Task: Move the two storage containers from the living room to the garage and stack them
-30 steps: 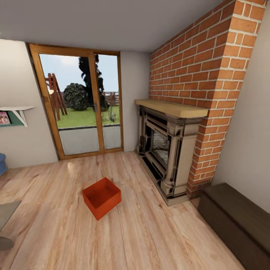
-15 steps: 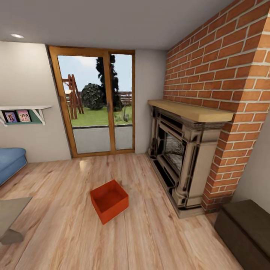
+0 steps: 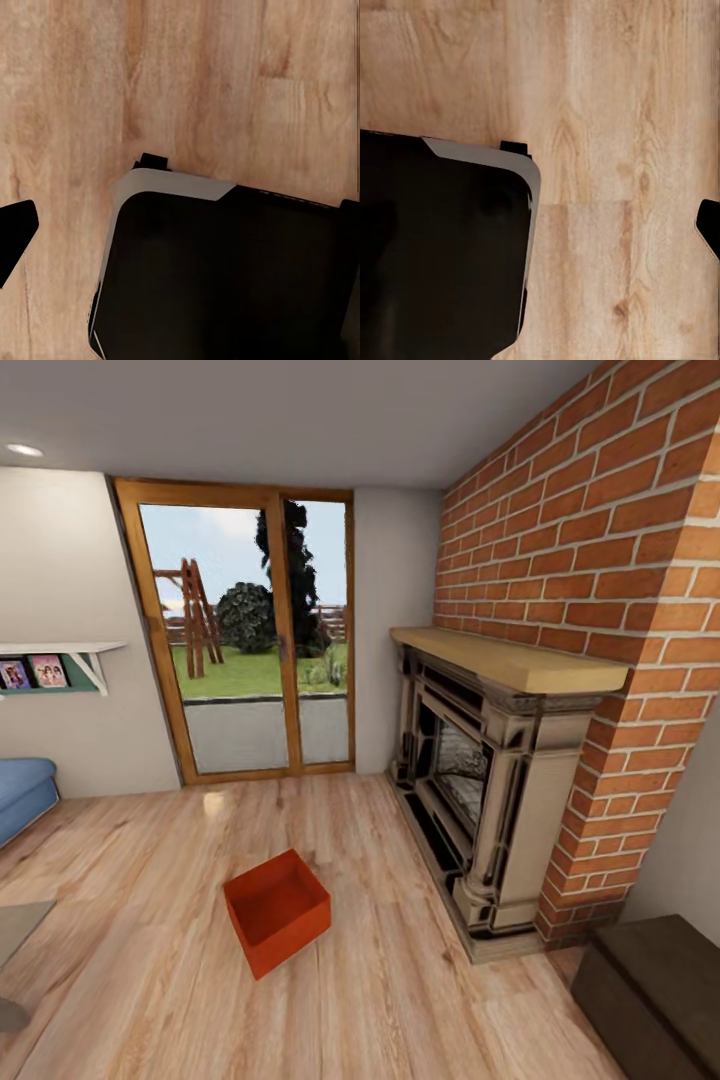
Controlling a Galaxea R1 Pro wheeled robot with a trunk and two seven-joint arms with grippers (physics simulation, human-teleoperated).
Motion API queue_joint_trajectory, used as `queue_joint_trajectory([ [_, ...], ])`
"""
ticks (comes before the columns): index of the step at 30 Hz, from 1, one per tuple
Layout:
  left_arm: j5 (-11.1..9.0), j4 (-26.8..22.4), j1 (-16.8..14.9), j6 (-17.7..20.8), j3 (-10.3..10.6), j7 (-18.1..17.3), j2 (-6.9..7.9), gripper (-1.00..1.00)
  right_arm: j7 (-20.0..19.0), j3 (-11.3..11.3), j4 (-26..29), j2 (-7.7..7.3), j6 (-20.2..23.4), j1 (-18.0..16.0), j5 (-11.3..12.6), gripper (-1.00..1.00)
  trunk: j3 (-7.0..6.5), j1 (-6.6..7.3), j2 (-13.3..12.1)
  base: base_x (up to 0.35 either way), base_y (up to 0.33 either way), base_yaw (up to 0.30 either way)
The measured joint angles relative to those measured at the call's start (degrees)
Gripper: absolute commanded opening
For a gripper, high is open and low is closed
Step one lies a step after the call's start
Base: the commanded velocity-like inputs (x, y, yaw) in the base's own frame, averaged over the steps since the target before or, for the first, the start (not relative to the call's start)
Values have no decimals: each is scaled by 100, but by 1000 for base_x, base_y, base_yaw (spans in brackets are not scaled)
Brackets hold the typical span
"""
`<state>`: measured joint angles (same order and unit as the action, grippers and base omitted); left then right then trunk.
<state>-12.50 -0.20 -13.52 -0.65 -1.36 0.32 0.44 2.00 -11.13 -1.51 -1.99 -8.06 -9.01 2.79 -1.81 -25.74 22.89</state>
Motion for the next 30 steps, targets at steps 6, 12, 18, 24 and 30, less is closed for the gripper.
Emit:
queue_joint_trajectory([
  [6, -2, -2, 0, 0, -2, 0, 0, 100, 10, 0, 0, 13, 9, 0, 0, 100, 0, 0, 0, 236, -200, 0],
  [12, -7, -9, 1, -6, -3, 0, 8, 100, 24, -6, 0, 18, -1, -1, -4, 100, 0, -1, -1, 194, -158, 132],
  [18, -7, -5, 1, -4, -2, 0, 9, 100, 24, -2, 0, 5, -7, 0, 0, 100, 0, -2, -1, 24, -19, 257],
  [24, -9, -2, 1, -5, -2, 0, 9, 100, 24, -4, 0, 4, -7, 0, 0, 100, 0, -2, -1, 1, -1, 255],
  [30, -9, -1, 1, -4, -2, 0, 3, 100, 24, -4, 0, 4, -7, 0, 1, 100, 0, -2, -1, 0, 0, 235],
])
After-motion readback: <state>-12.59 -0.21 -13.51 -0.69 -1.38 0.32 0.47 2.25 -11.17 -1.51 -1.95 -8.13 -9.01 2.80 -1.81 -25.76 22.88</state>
